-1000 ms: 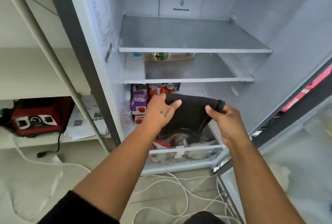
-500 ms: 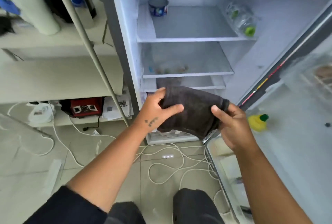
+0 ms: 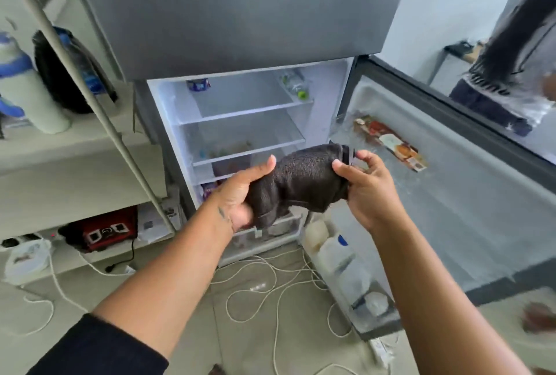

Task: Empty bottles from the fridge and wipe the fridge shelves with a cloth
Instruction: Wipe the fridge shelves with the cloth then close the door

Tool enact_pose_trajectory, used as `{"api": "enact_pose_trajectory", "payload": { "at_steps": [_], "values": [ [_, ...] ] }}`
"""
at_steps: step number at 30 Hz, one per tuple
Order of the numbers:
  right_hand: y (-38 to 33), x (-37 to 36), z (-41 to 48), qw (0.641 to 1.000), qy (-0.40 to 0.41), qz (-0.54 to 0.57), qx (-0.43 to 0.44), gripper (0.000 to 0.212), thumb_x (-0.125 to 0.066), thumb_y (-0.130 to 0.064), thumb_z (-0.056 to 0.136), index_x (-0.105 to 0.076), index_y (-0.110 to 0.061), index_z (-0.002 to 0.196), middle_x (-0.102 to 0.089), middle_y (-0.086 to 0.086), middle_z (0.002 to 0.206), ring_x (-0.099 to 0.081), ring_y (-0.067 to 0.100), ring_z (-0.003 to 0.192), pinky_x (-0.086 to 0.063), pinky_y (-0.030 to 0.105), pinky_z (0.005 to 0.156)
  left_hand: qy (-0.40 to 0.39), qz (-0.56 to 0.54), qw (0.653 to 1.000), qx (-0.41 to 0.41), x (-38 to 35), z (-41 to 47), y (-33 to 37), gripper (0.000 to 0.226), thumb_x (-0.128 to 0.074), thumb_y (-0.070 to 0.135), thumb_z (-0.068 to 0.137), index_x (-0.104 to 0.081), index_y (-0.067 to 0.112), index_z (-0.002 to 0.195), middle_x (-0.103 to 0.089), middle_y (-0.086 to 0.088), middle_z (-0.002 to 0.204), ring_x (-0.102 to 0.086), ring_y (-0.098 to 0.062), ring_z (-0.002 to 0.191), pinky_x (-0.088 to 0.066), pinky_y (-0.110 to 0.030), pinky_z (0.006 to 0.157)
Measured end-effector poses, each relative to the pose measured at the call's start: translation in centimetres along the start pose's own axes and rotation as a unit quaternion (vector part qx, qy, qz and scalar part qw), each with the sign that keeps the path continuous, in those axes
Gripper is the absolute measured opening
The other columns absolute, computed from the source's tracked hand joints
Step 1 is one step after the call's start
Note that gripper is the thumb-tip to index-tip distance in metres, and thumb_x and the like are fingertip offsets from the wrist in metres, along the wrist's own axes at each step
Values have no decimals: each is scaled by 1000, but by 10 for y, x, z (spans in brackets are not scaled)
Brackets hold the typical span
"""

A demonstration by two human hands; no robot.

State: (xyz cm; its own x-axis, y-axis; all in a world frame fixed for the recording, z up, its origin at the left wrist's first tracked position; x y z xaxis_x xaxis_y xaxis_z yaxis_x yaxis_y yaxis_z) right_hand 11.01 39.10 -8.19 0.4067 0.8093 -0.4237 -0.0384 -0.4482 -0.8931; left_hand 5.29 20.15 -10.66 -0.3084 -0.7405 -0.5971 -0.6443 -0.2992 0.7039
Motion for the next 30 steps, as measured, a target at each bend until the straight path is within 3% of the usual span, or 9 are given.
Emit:
{"api": "enact_pose_trajectory", "payload": {
  "at_steps": [4,7,9,11,13,14,17,22,30],
  "values": [
    [-35,22,-24,995,-18,-95,14,32,-65,5,85,-50,-17,103,-67,10,85,-65,21,67,-55,34,60,42,-13,997,57,-38,-24,-40,25,-72,23,70,-75,1,82,-74,-19,87,-73,-30,78,-59,-53,71],
    [-66,47,-36,951,-4,-306,44,30,-70,-7,84,-55,-17,108,-68,11,91,-66,24,77,-56,43,74,89,-27,995,35,-57,-44,-59,17,-70,13,67,-72,1,80,-74,-17,76,-72,-30,64,-60,-49,60],
    [-104,76,-37,834,81,-527,141,32,-68,-22,84,-58,-16,113,-68,11,103,-64,29,95,-52,44,86,130,-32,991,13,-59,-54,-64,6,-68,7,71,-72,2,70,-73,-16,71,-71,-29,58,-59,-44,53],
    [-149,114,-38,654,200,-696,216,37,-60,-34,85,-58,-15,116,-61,17,117,-54,37,110,-43,49,92,169,-20,985,-8,-55,-70,-68,15,-66,5,80,-72,3,66,-72,-14,70,-70,-29,62,-58,-41,62],
    [-181,158,-25,552,284,-769,150,49,-56,-42,84,-51,-11,122,-53,25,126,-46,43,120,-34,59,98,206,-1,978,-14,-49,-81,-70,4,-68,7,81,-68,3,81,-72,-13,74,-68,-28,69,-56,-38,69],
    [-188,180,-19,541,293,-783,91,58,-55,-47,84,-45,-9,127,-49,27,131,-43,45,123,-32,62,101,223,7,974,-22,-44,-91,-73,7,-68,7,81,-66,3,86,-71,-13,75,-68,-26,68,-56,-36,65],
    [-189,226,-6,588,265,-763,-33,80,-43,-61,86,-32,-2,139,-44,32,136,-41,50,126,-29,63,106,267,38,962,-44,-31,-108,-72,14,-71,8,79,-66,3,91,-72,-14,83,-69,-25,70,-55,-32,59],
    [-171,216,-32,531,281,-800,0,74,-39,-61,90,-38,-4,137,-43,29,138,-41,45,126,-32,55,106,299,52,951,-56,-13,-128,-71,32,-73,9,77,-64,3,107,-68,-21,110,-65,-37,103,-47,-60,94],
    [-122,135,-85,508,253,-824,13,67,-47,-30,90,-23,-6,147,-40,21,142,-40,38,126,-28,55,103,276,60,955,-87,-28,-117,-69,30,-77,10,73,-68,3,100,-73,-17,98,-69,-31,91,-53,-47,87]
  ]
}}
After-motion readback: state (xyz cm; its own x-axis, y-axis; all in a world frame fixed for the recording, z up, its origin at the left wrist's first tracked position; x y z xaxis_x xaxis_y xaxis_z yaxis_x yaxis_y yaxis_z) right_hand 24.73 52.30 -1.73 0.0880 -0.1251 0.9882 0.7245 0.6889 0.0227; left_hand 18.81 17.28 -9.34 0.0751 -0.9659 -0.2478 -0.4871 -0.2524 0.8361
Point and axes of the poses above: each hand's wrist, its own z-axis towards the middle knuckle, its own x-axis out of the back of the hand, y = z × x, the point moved 4 cm from there along z, towards the middle knuckle
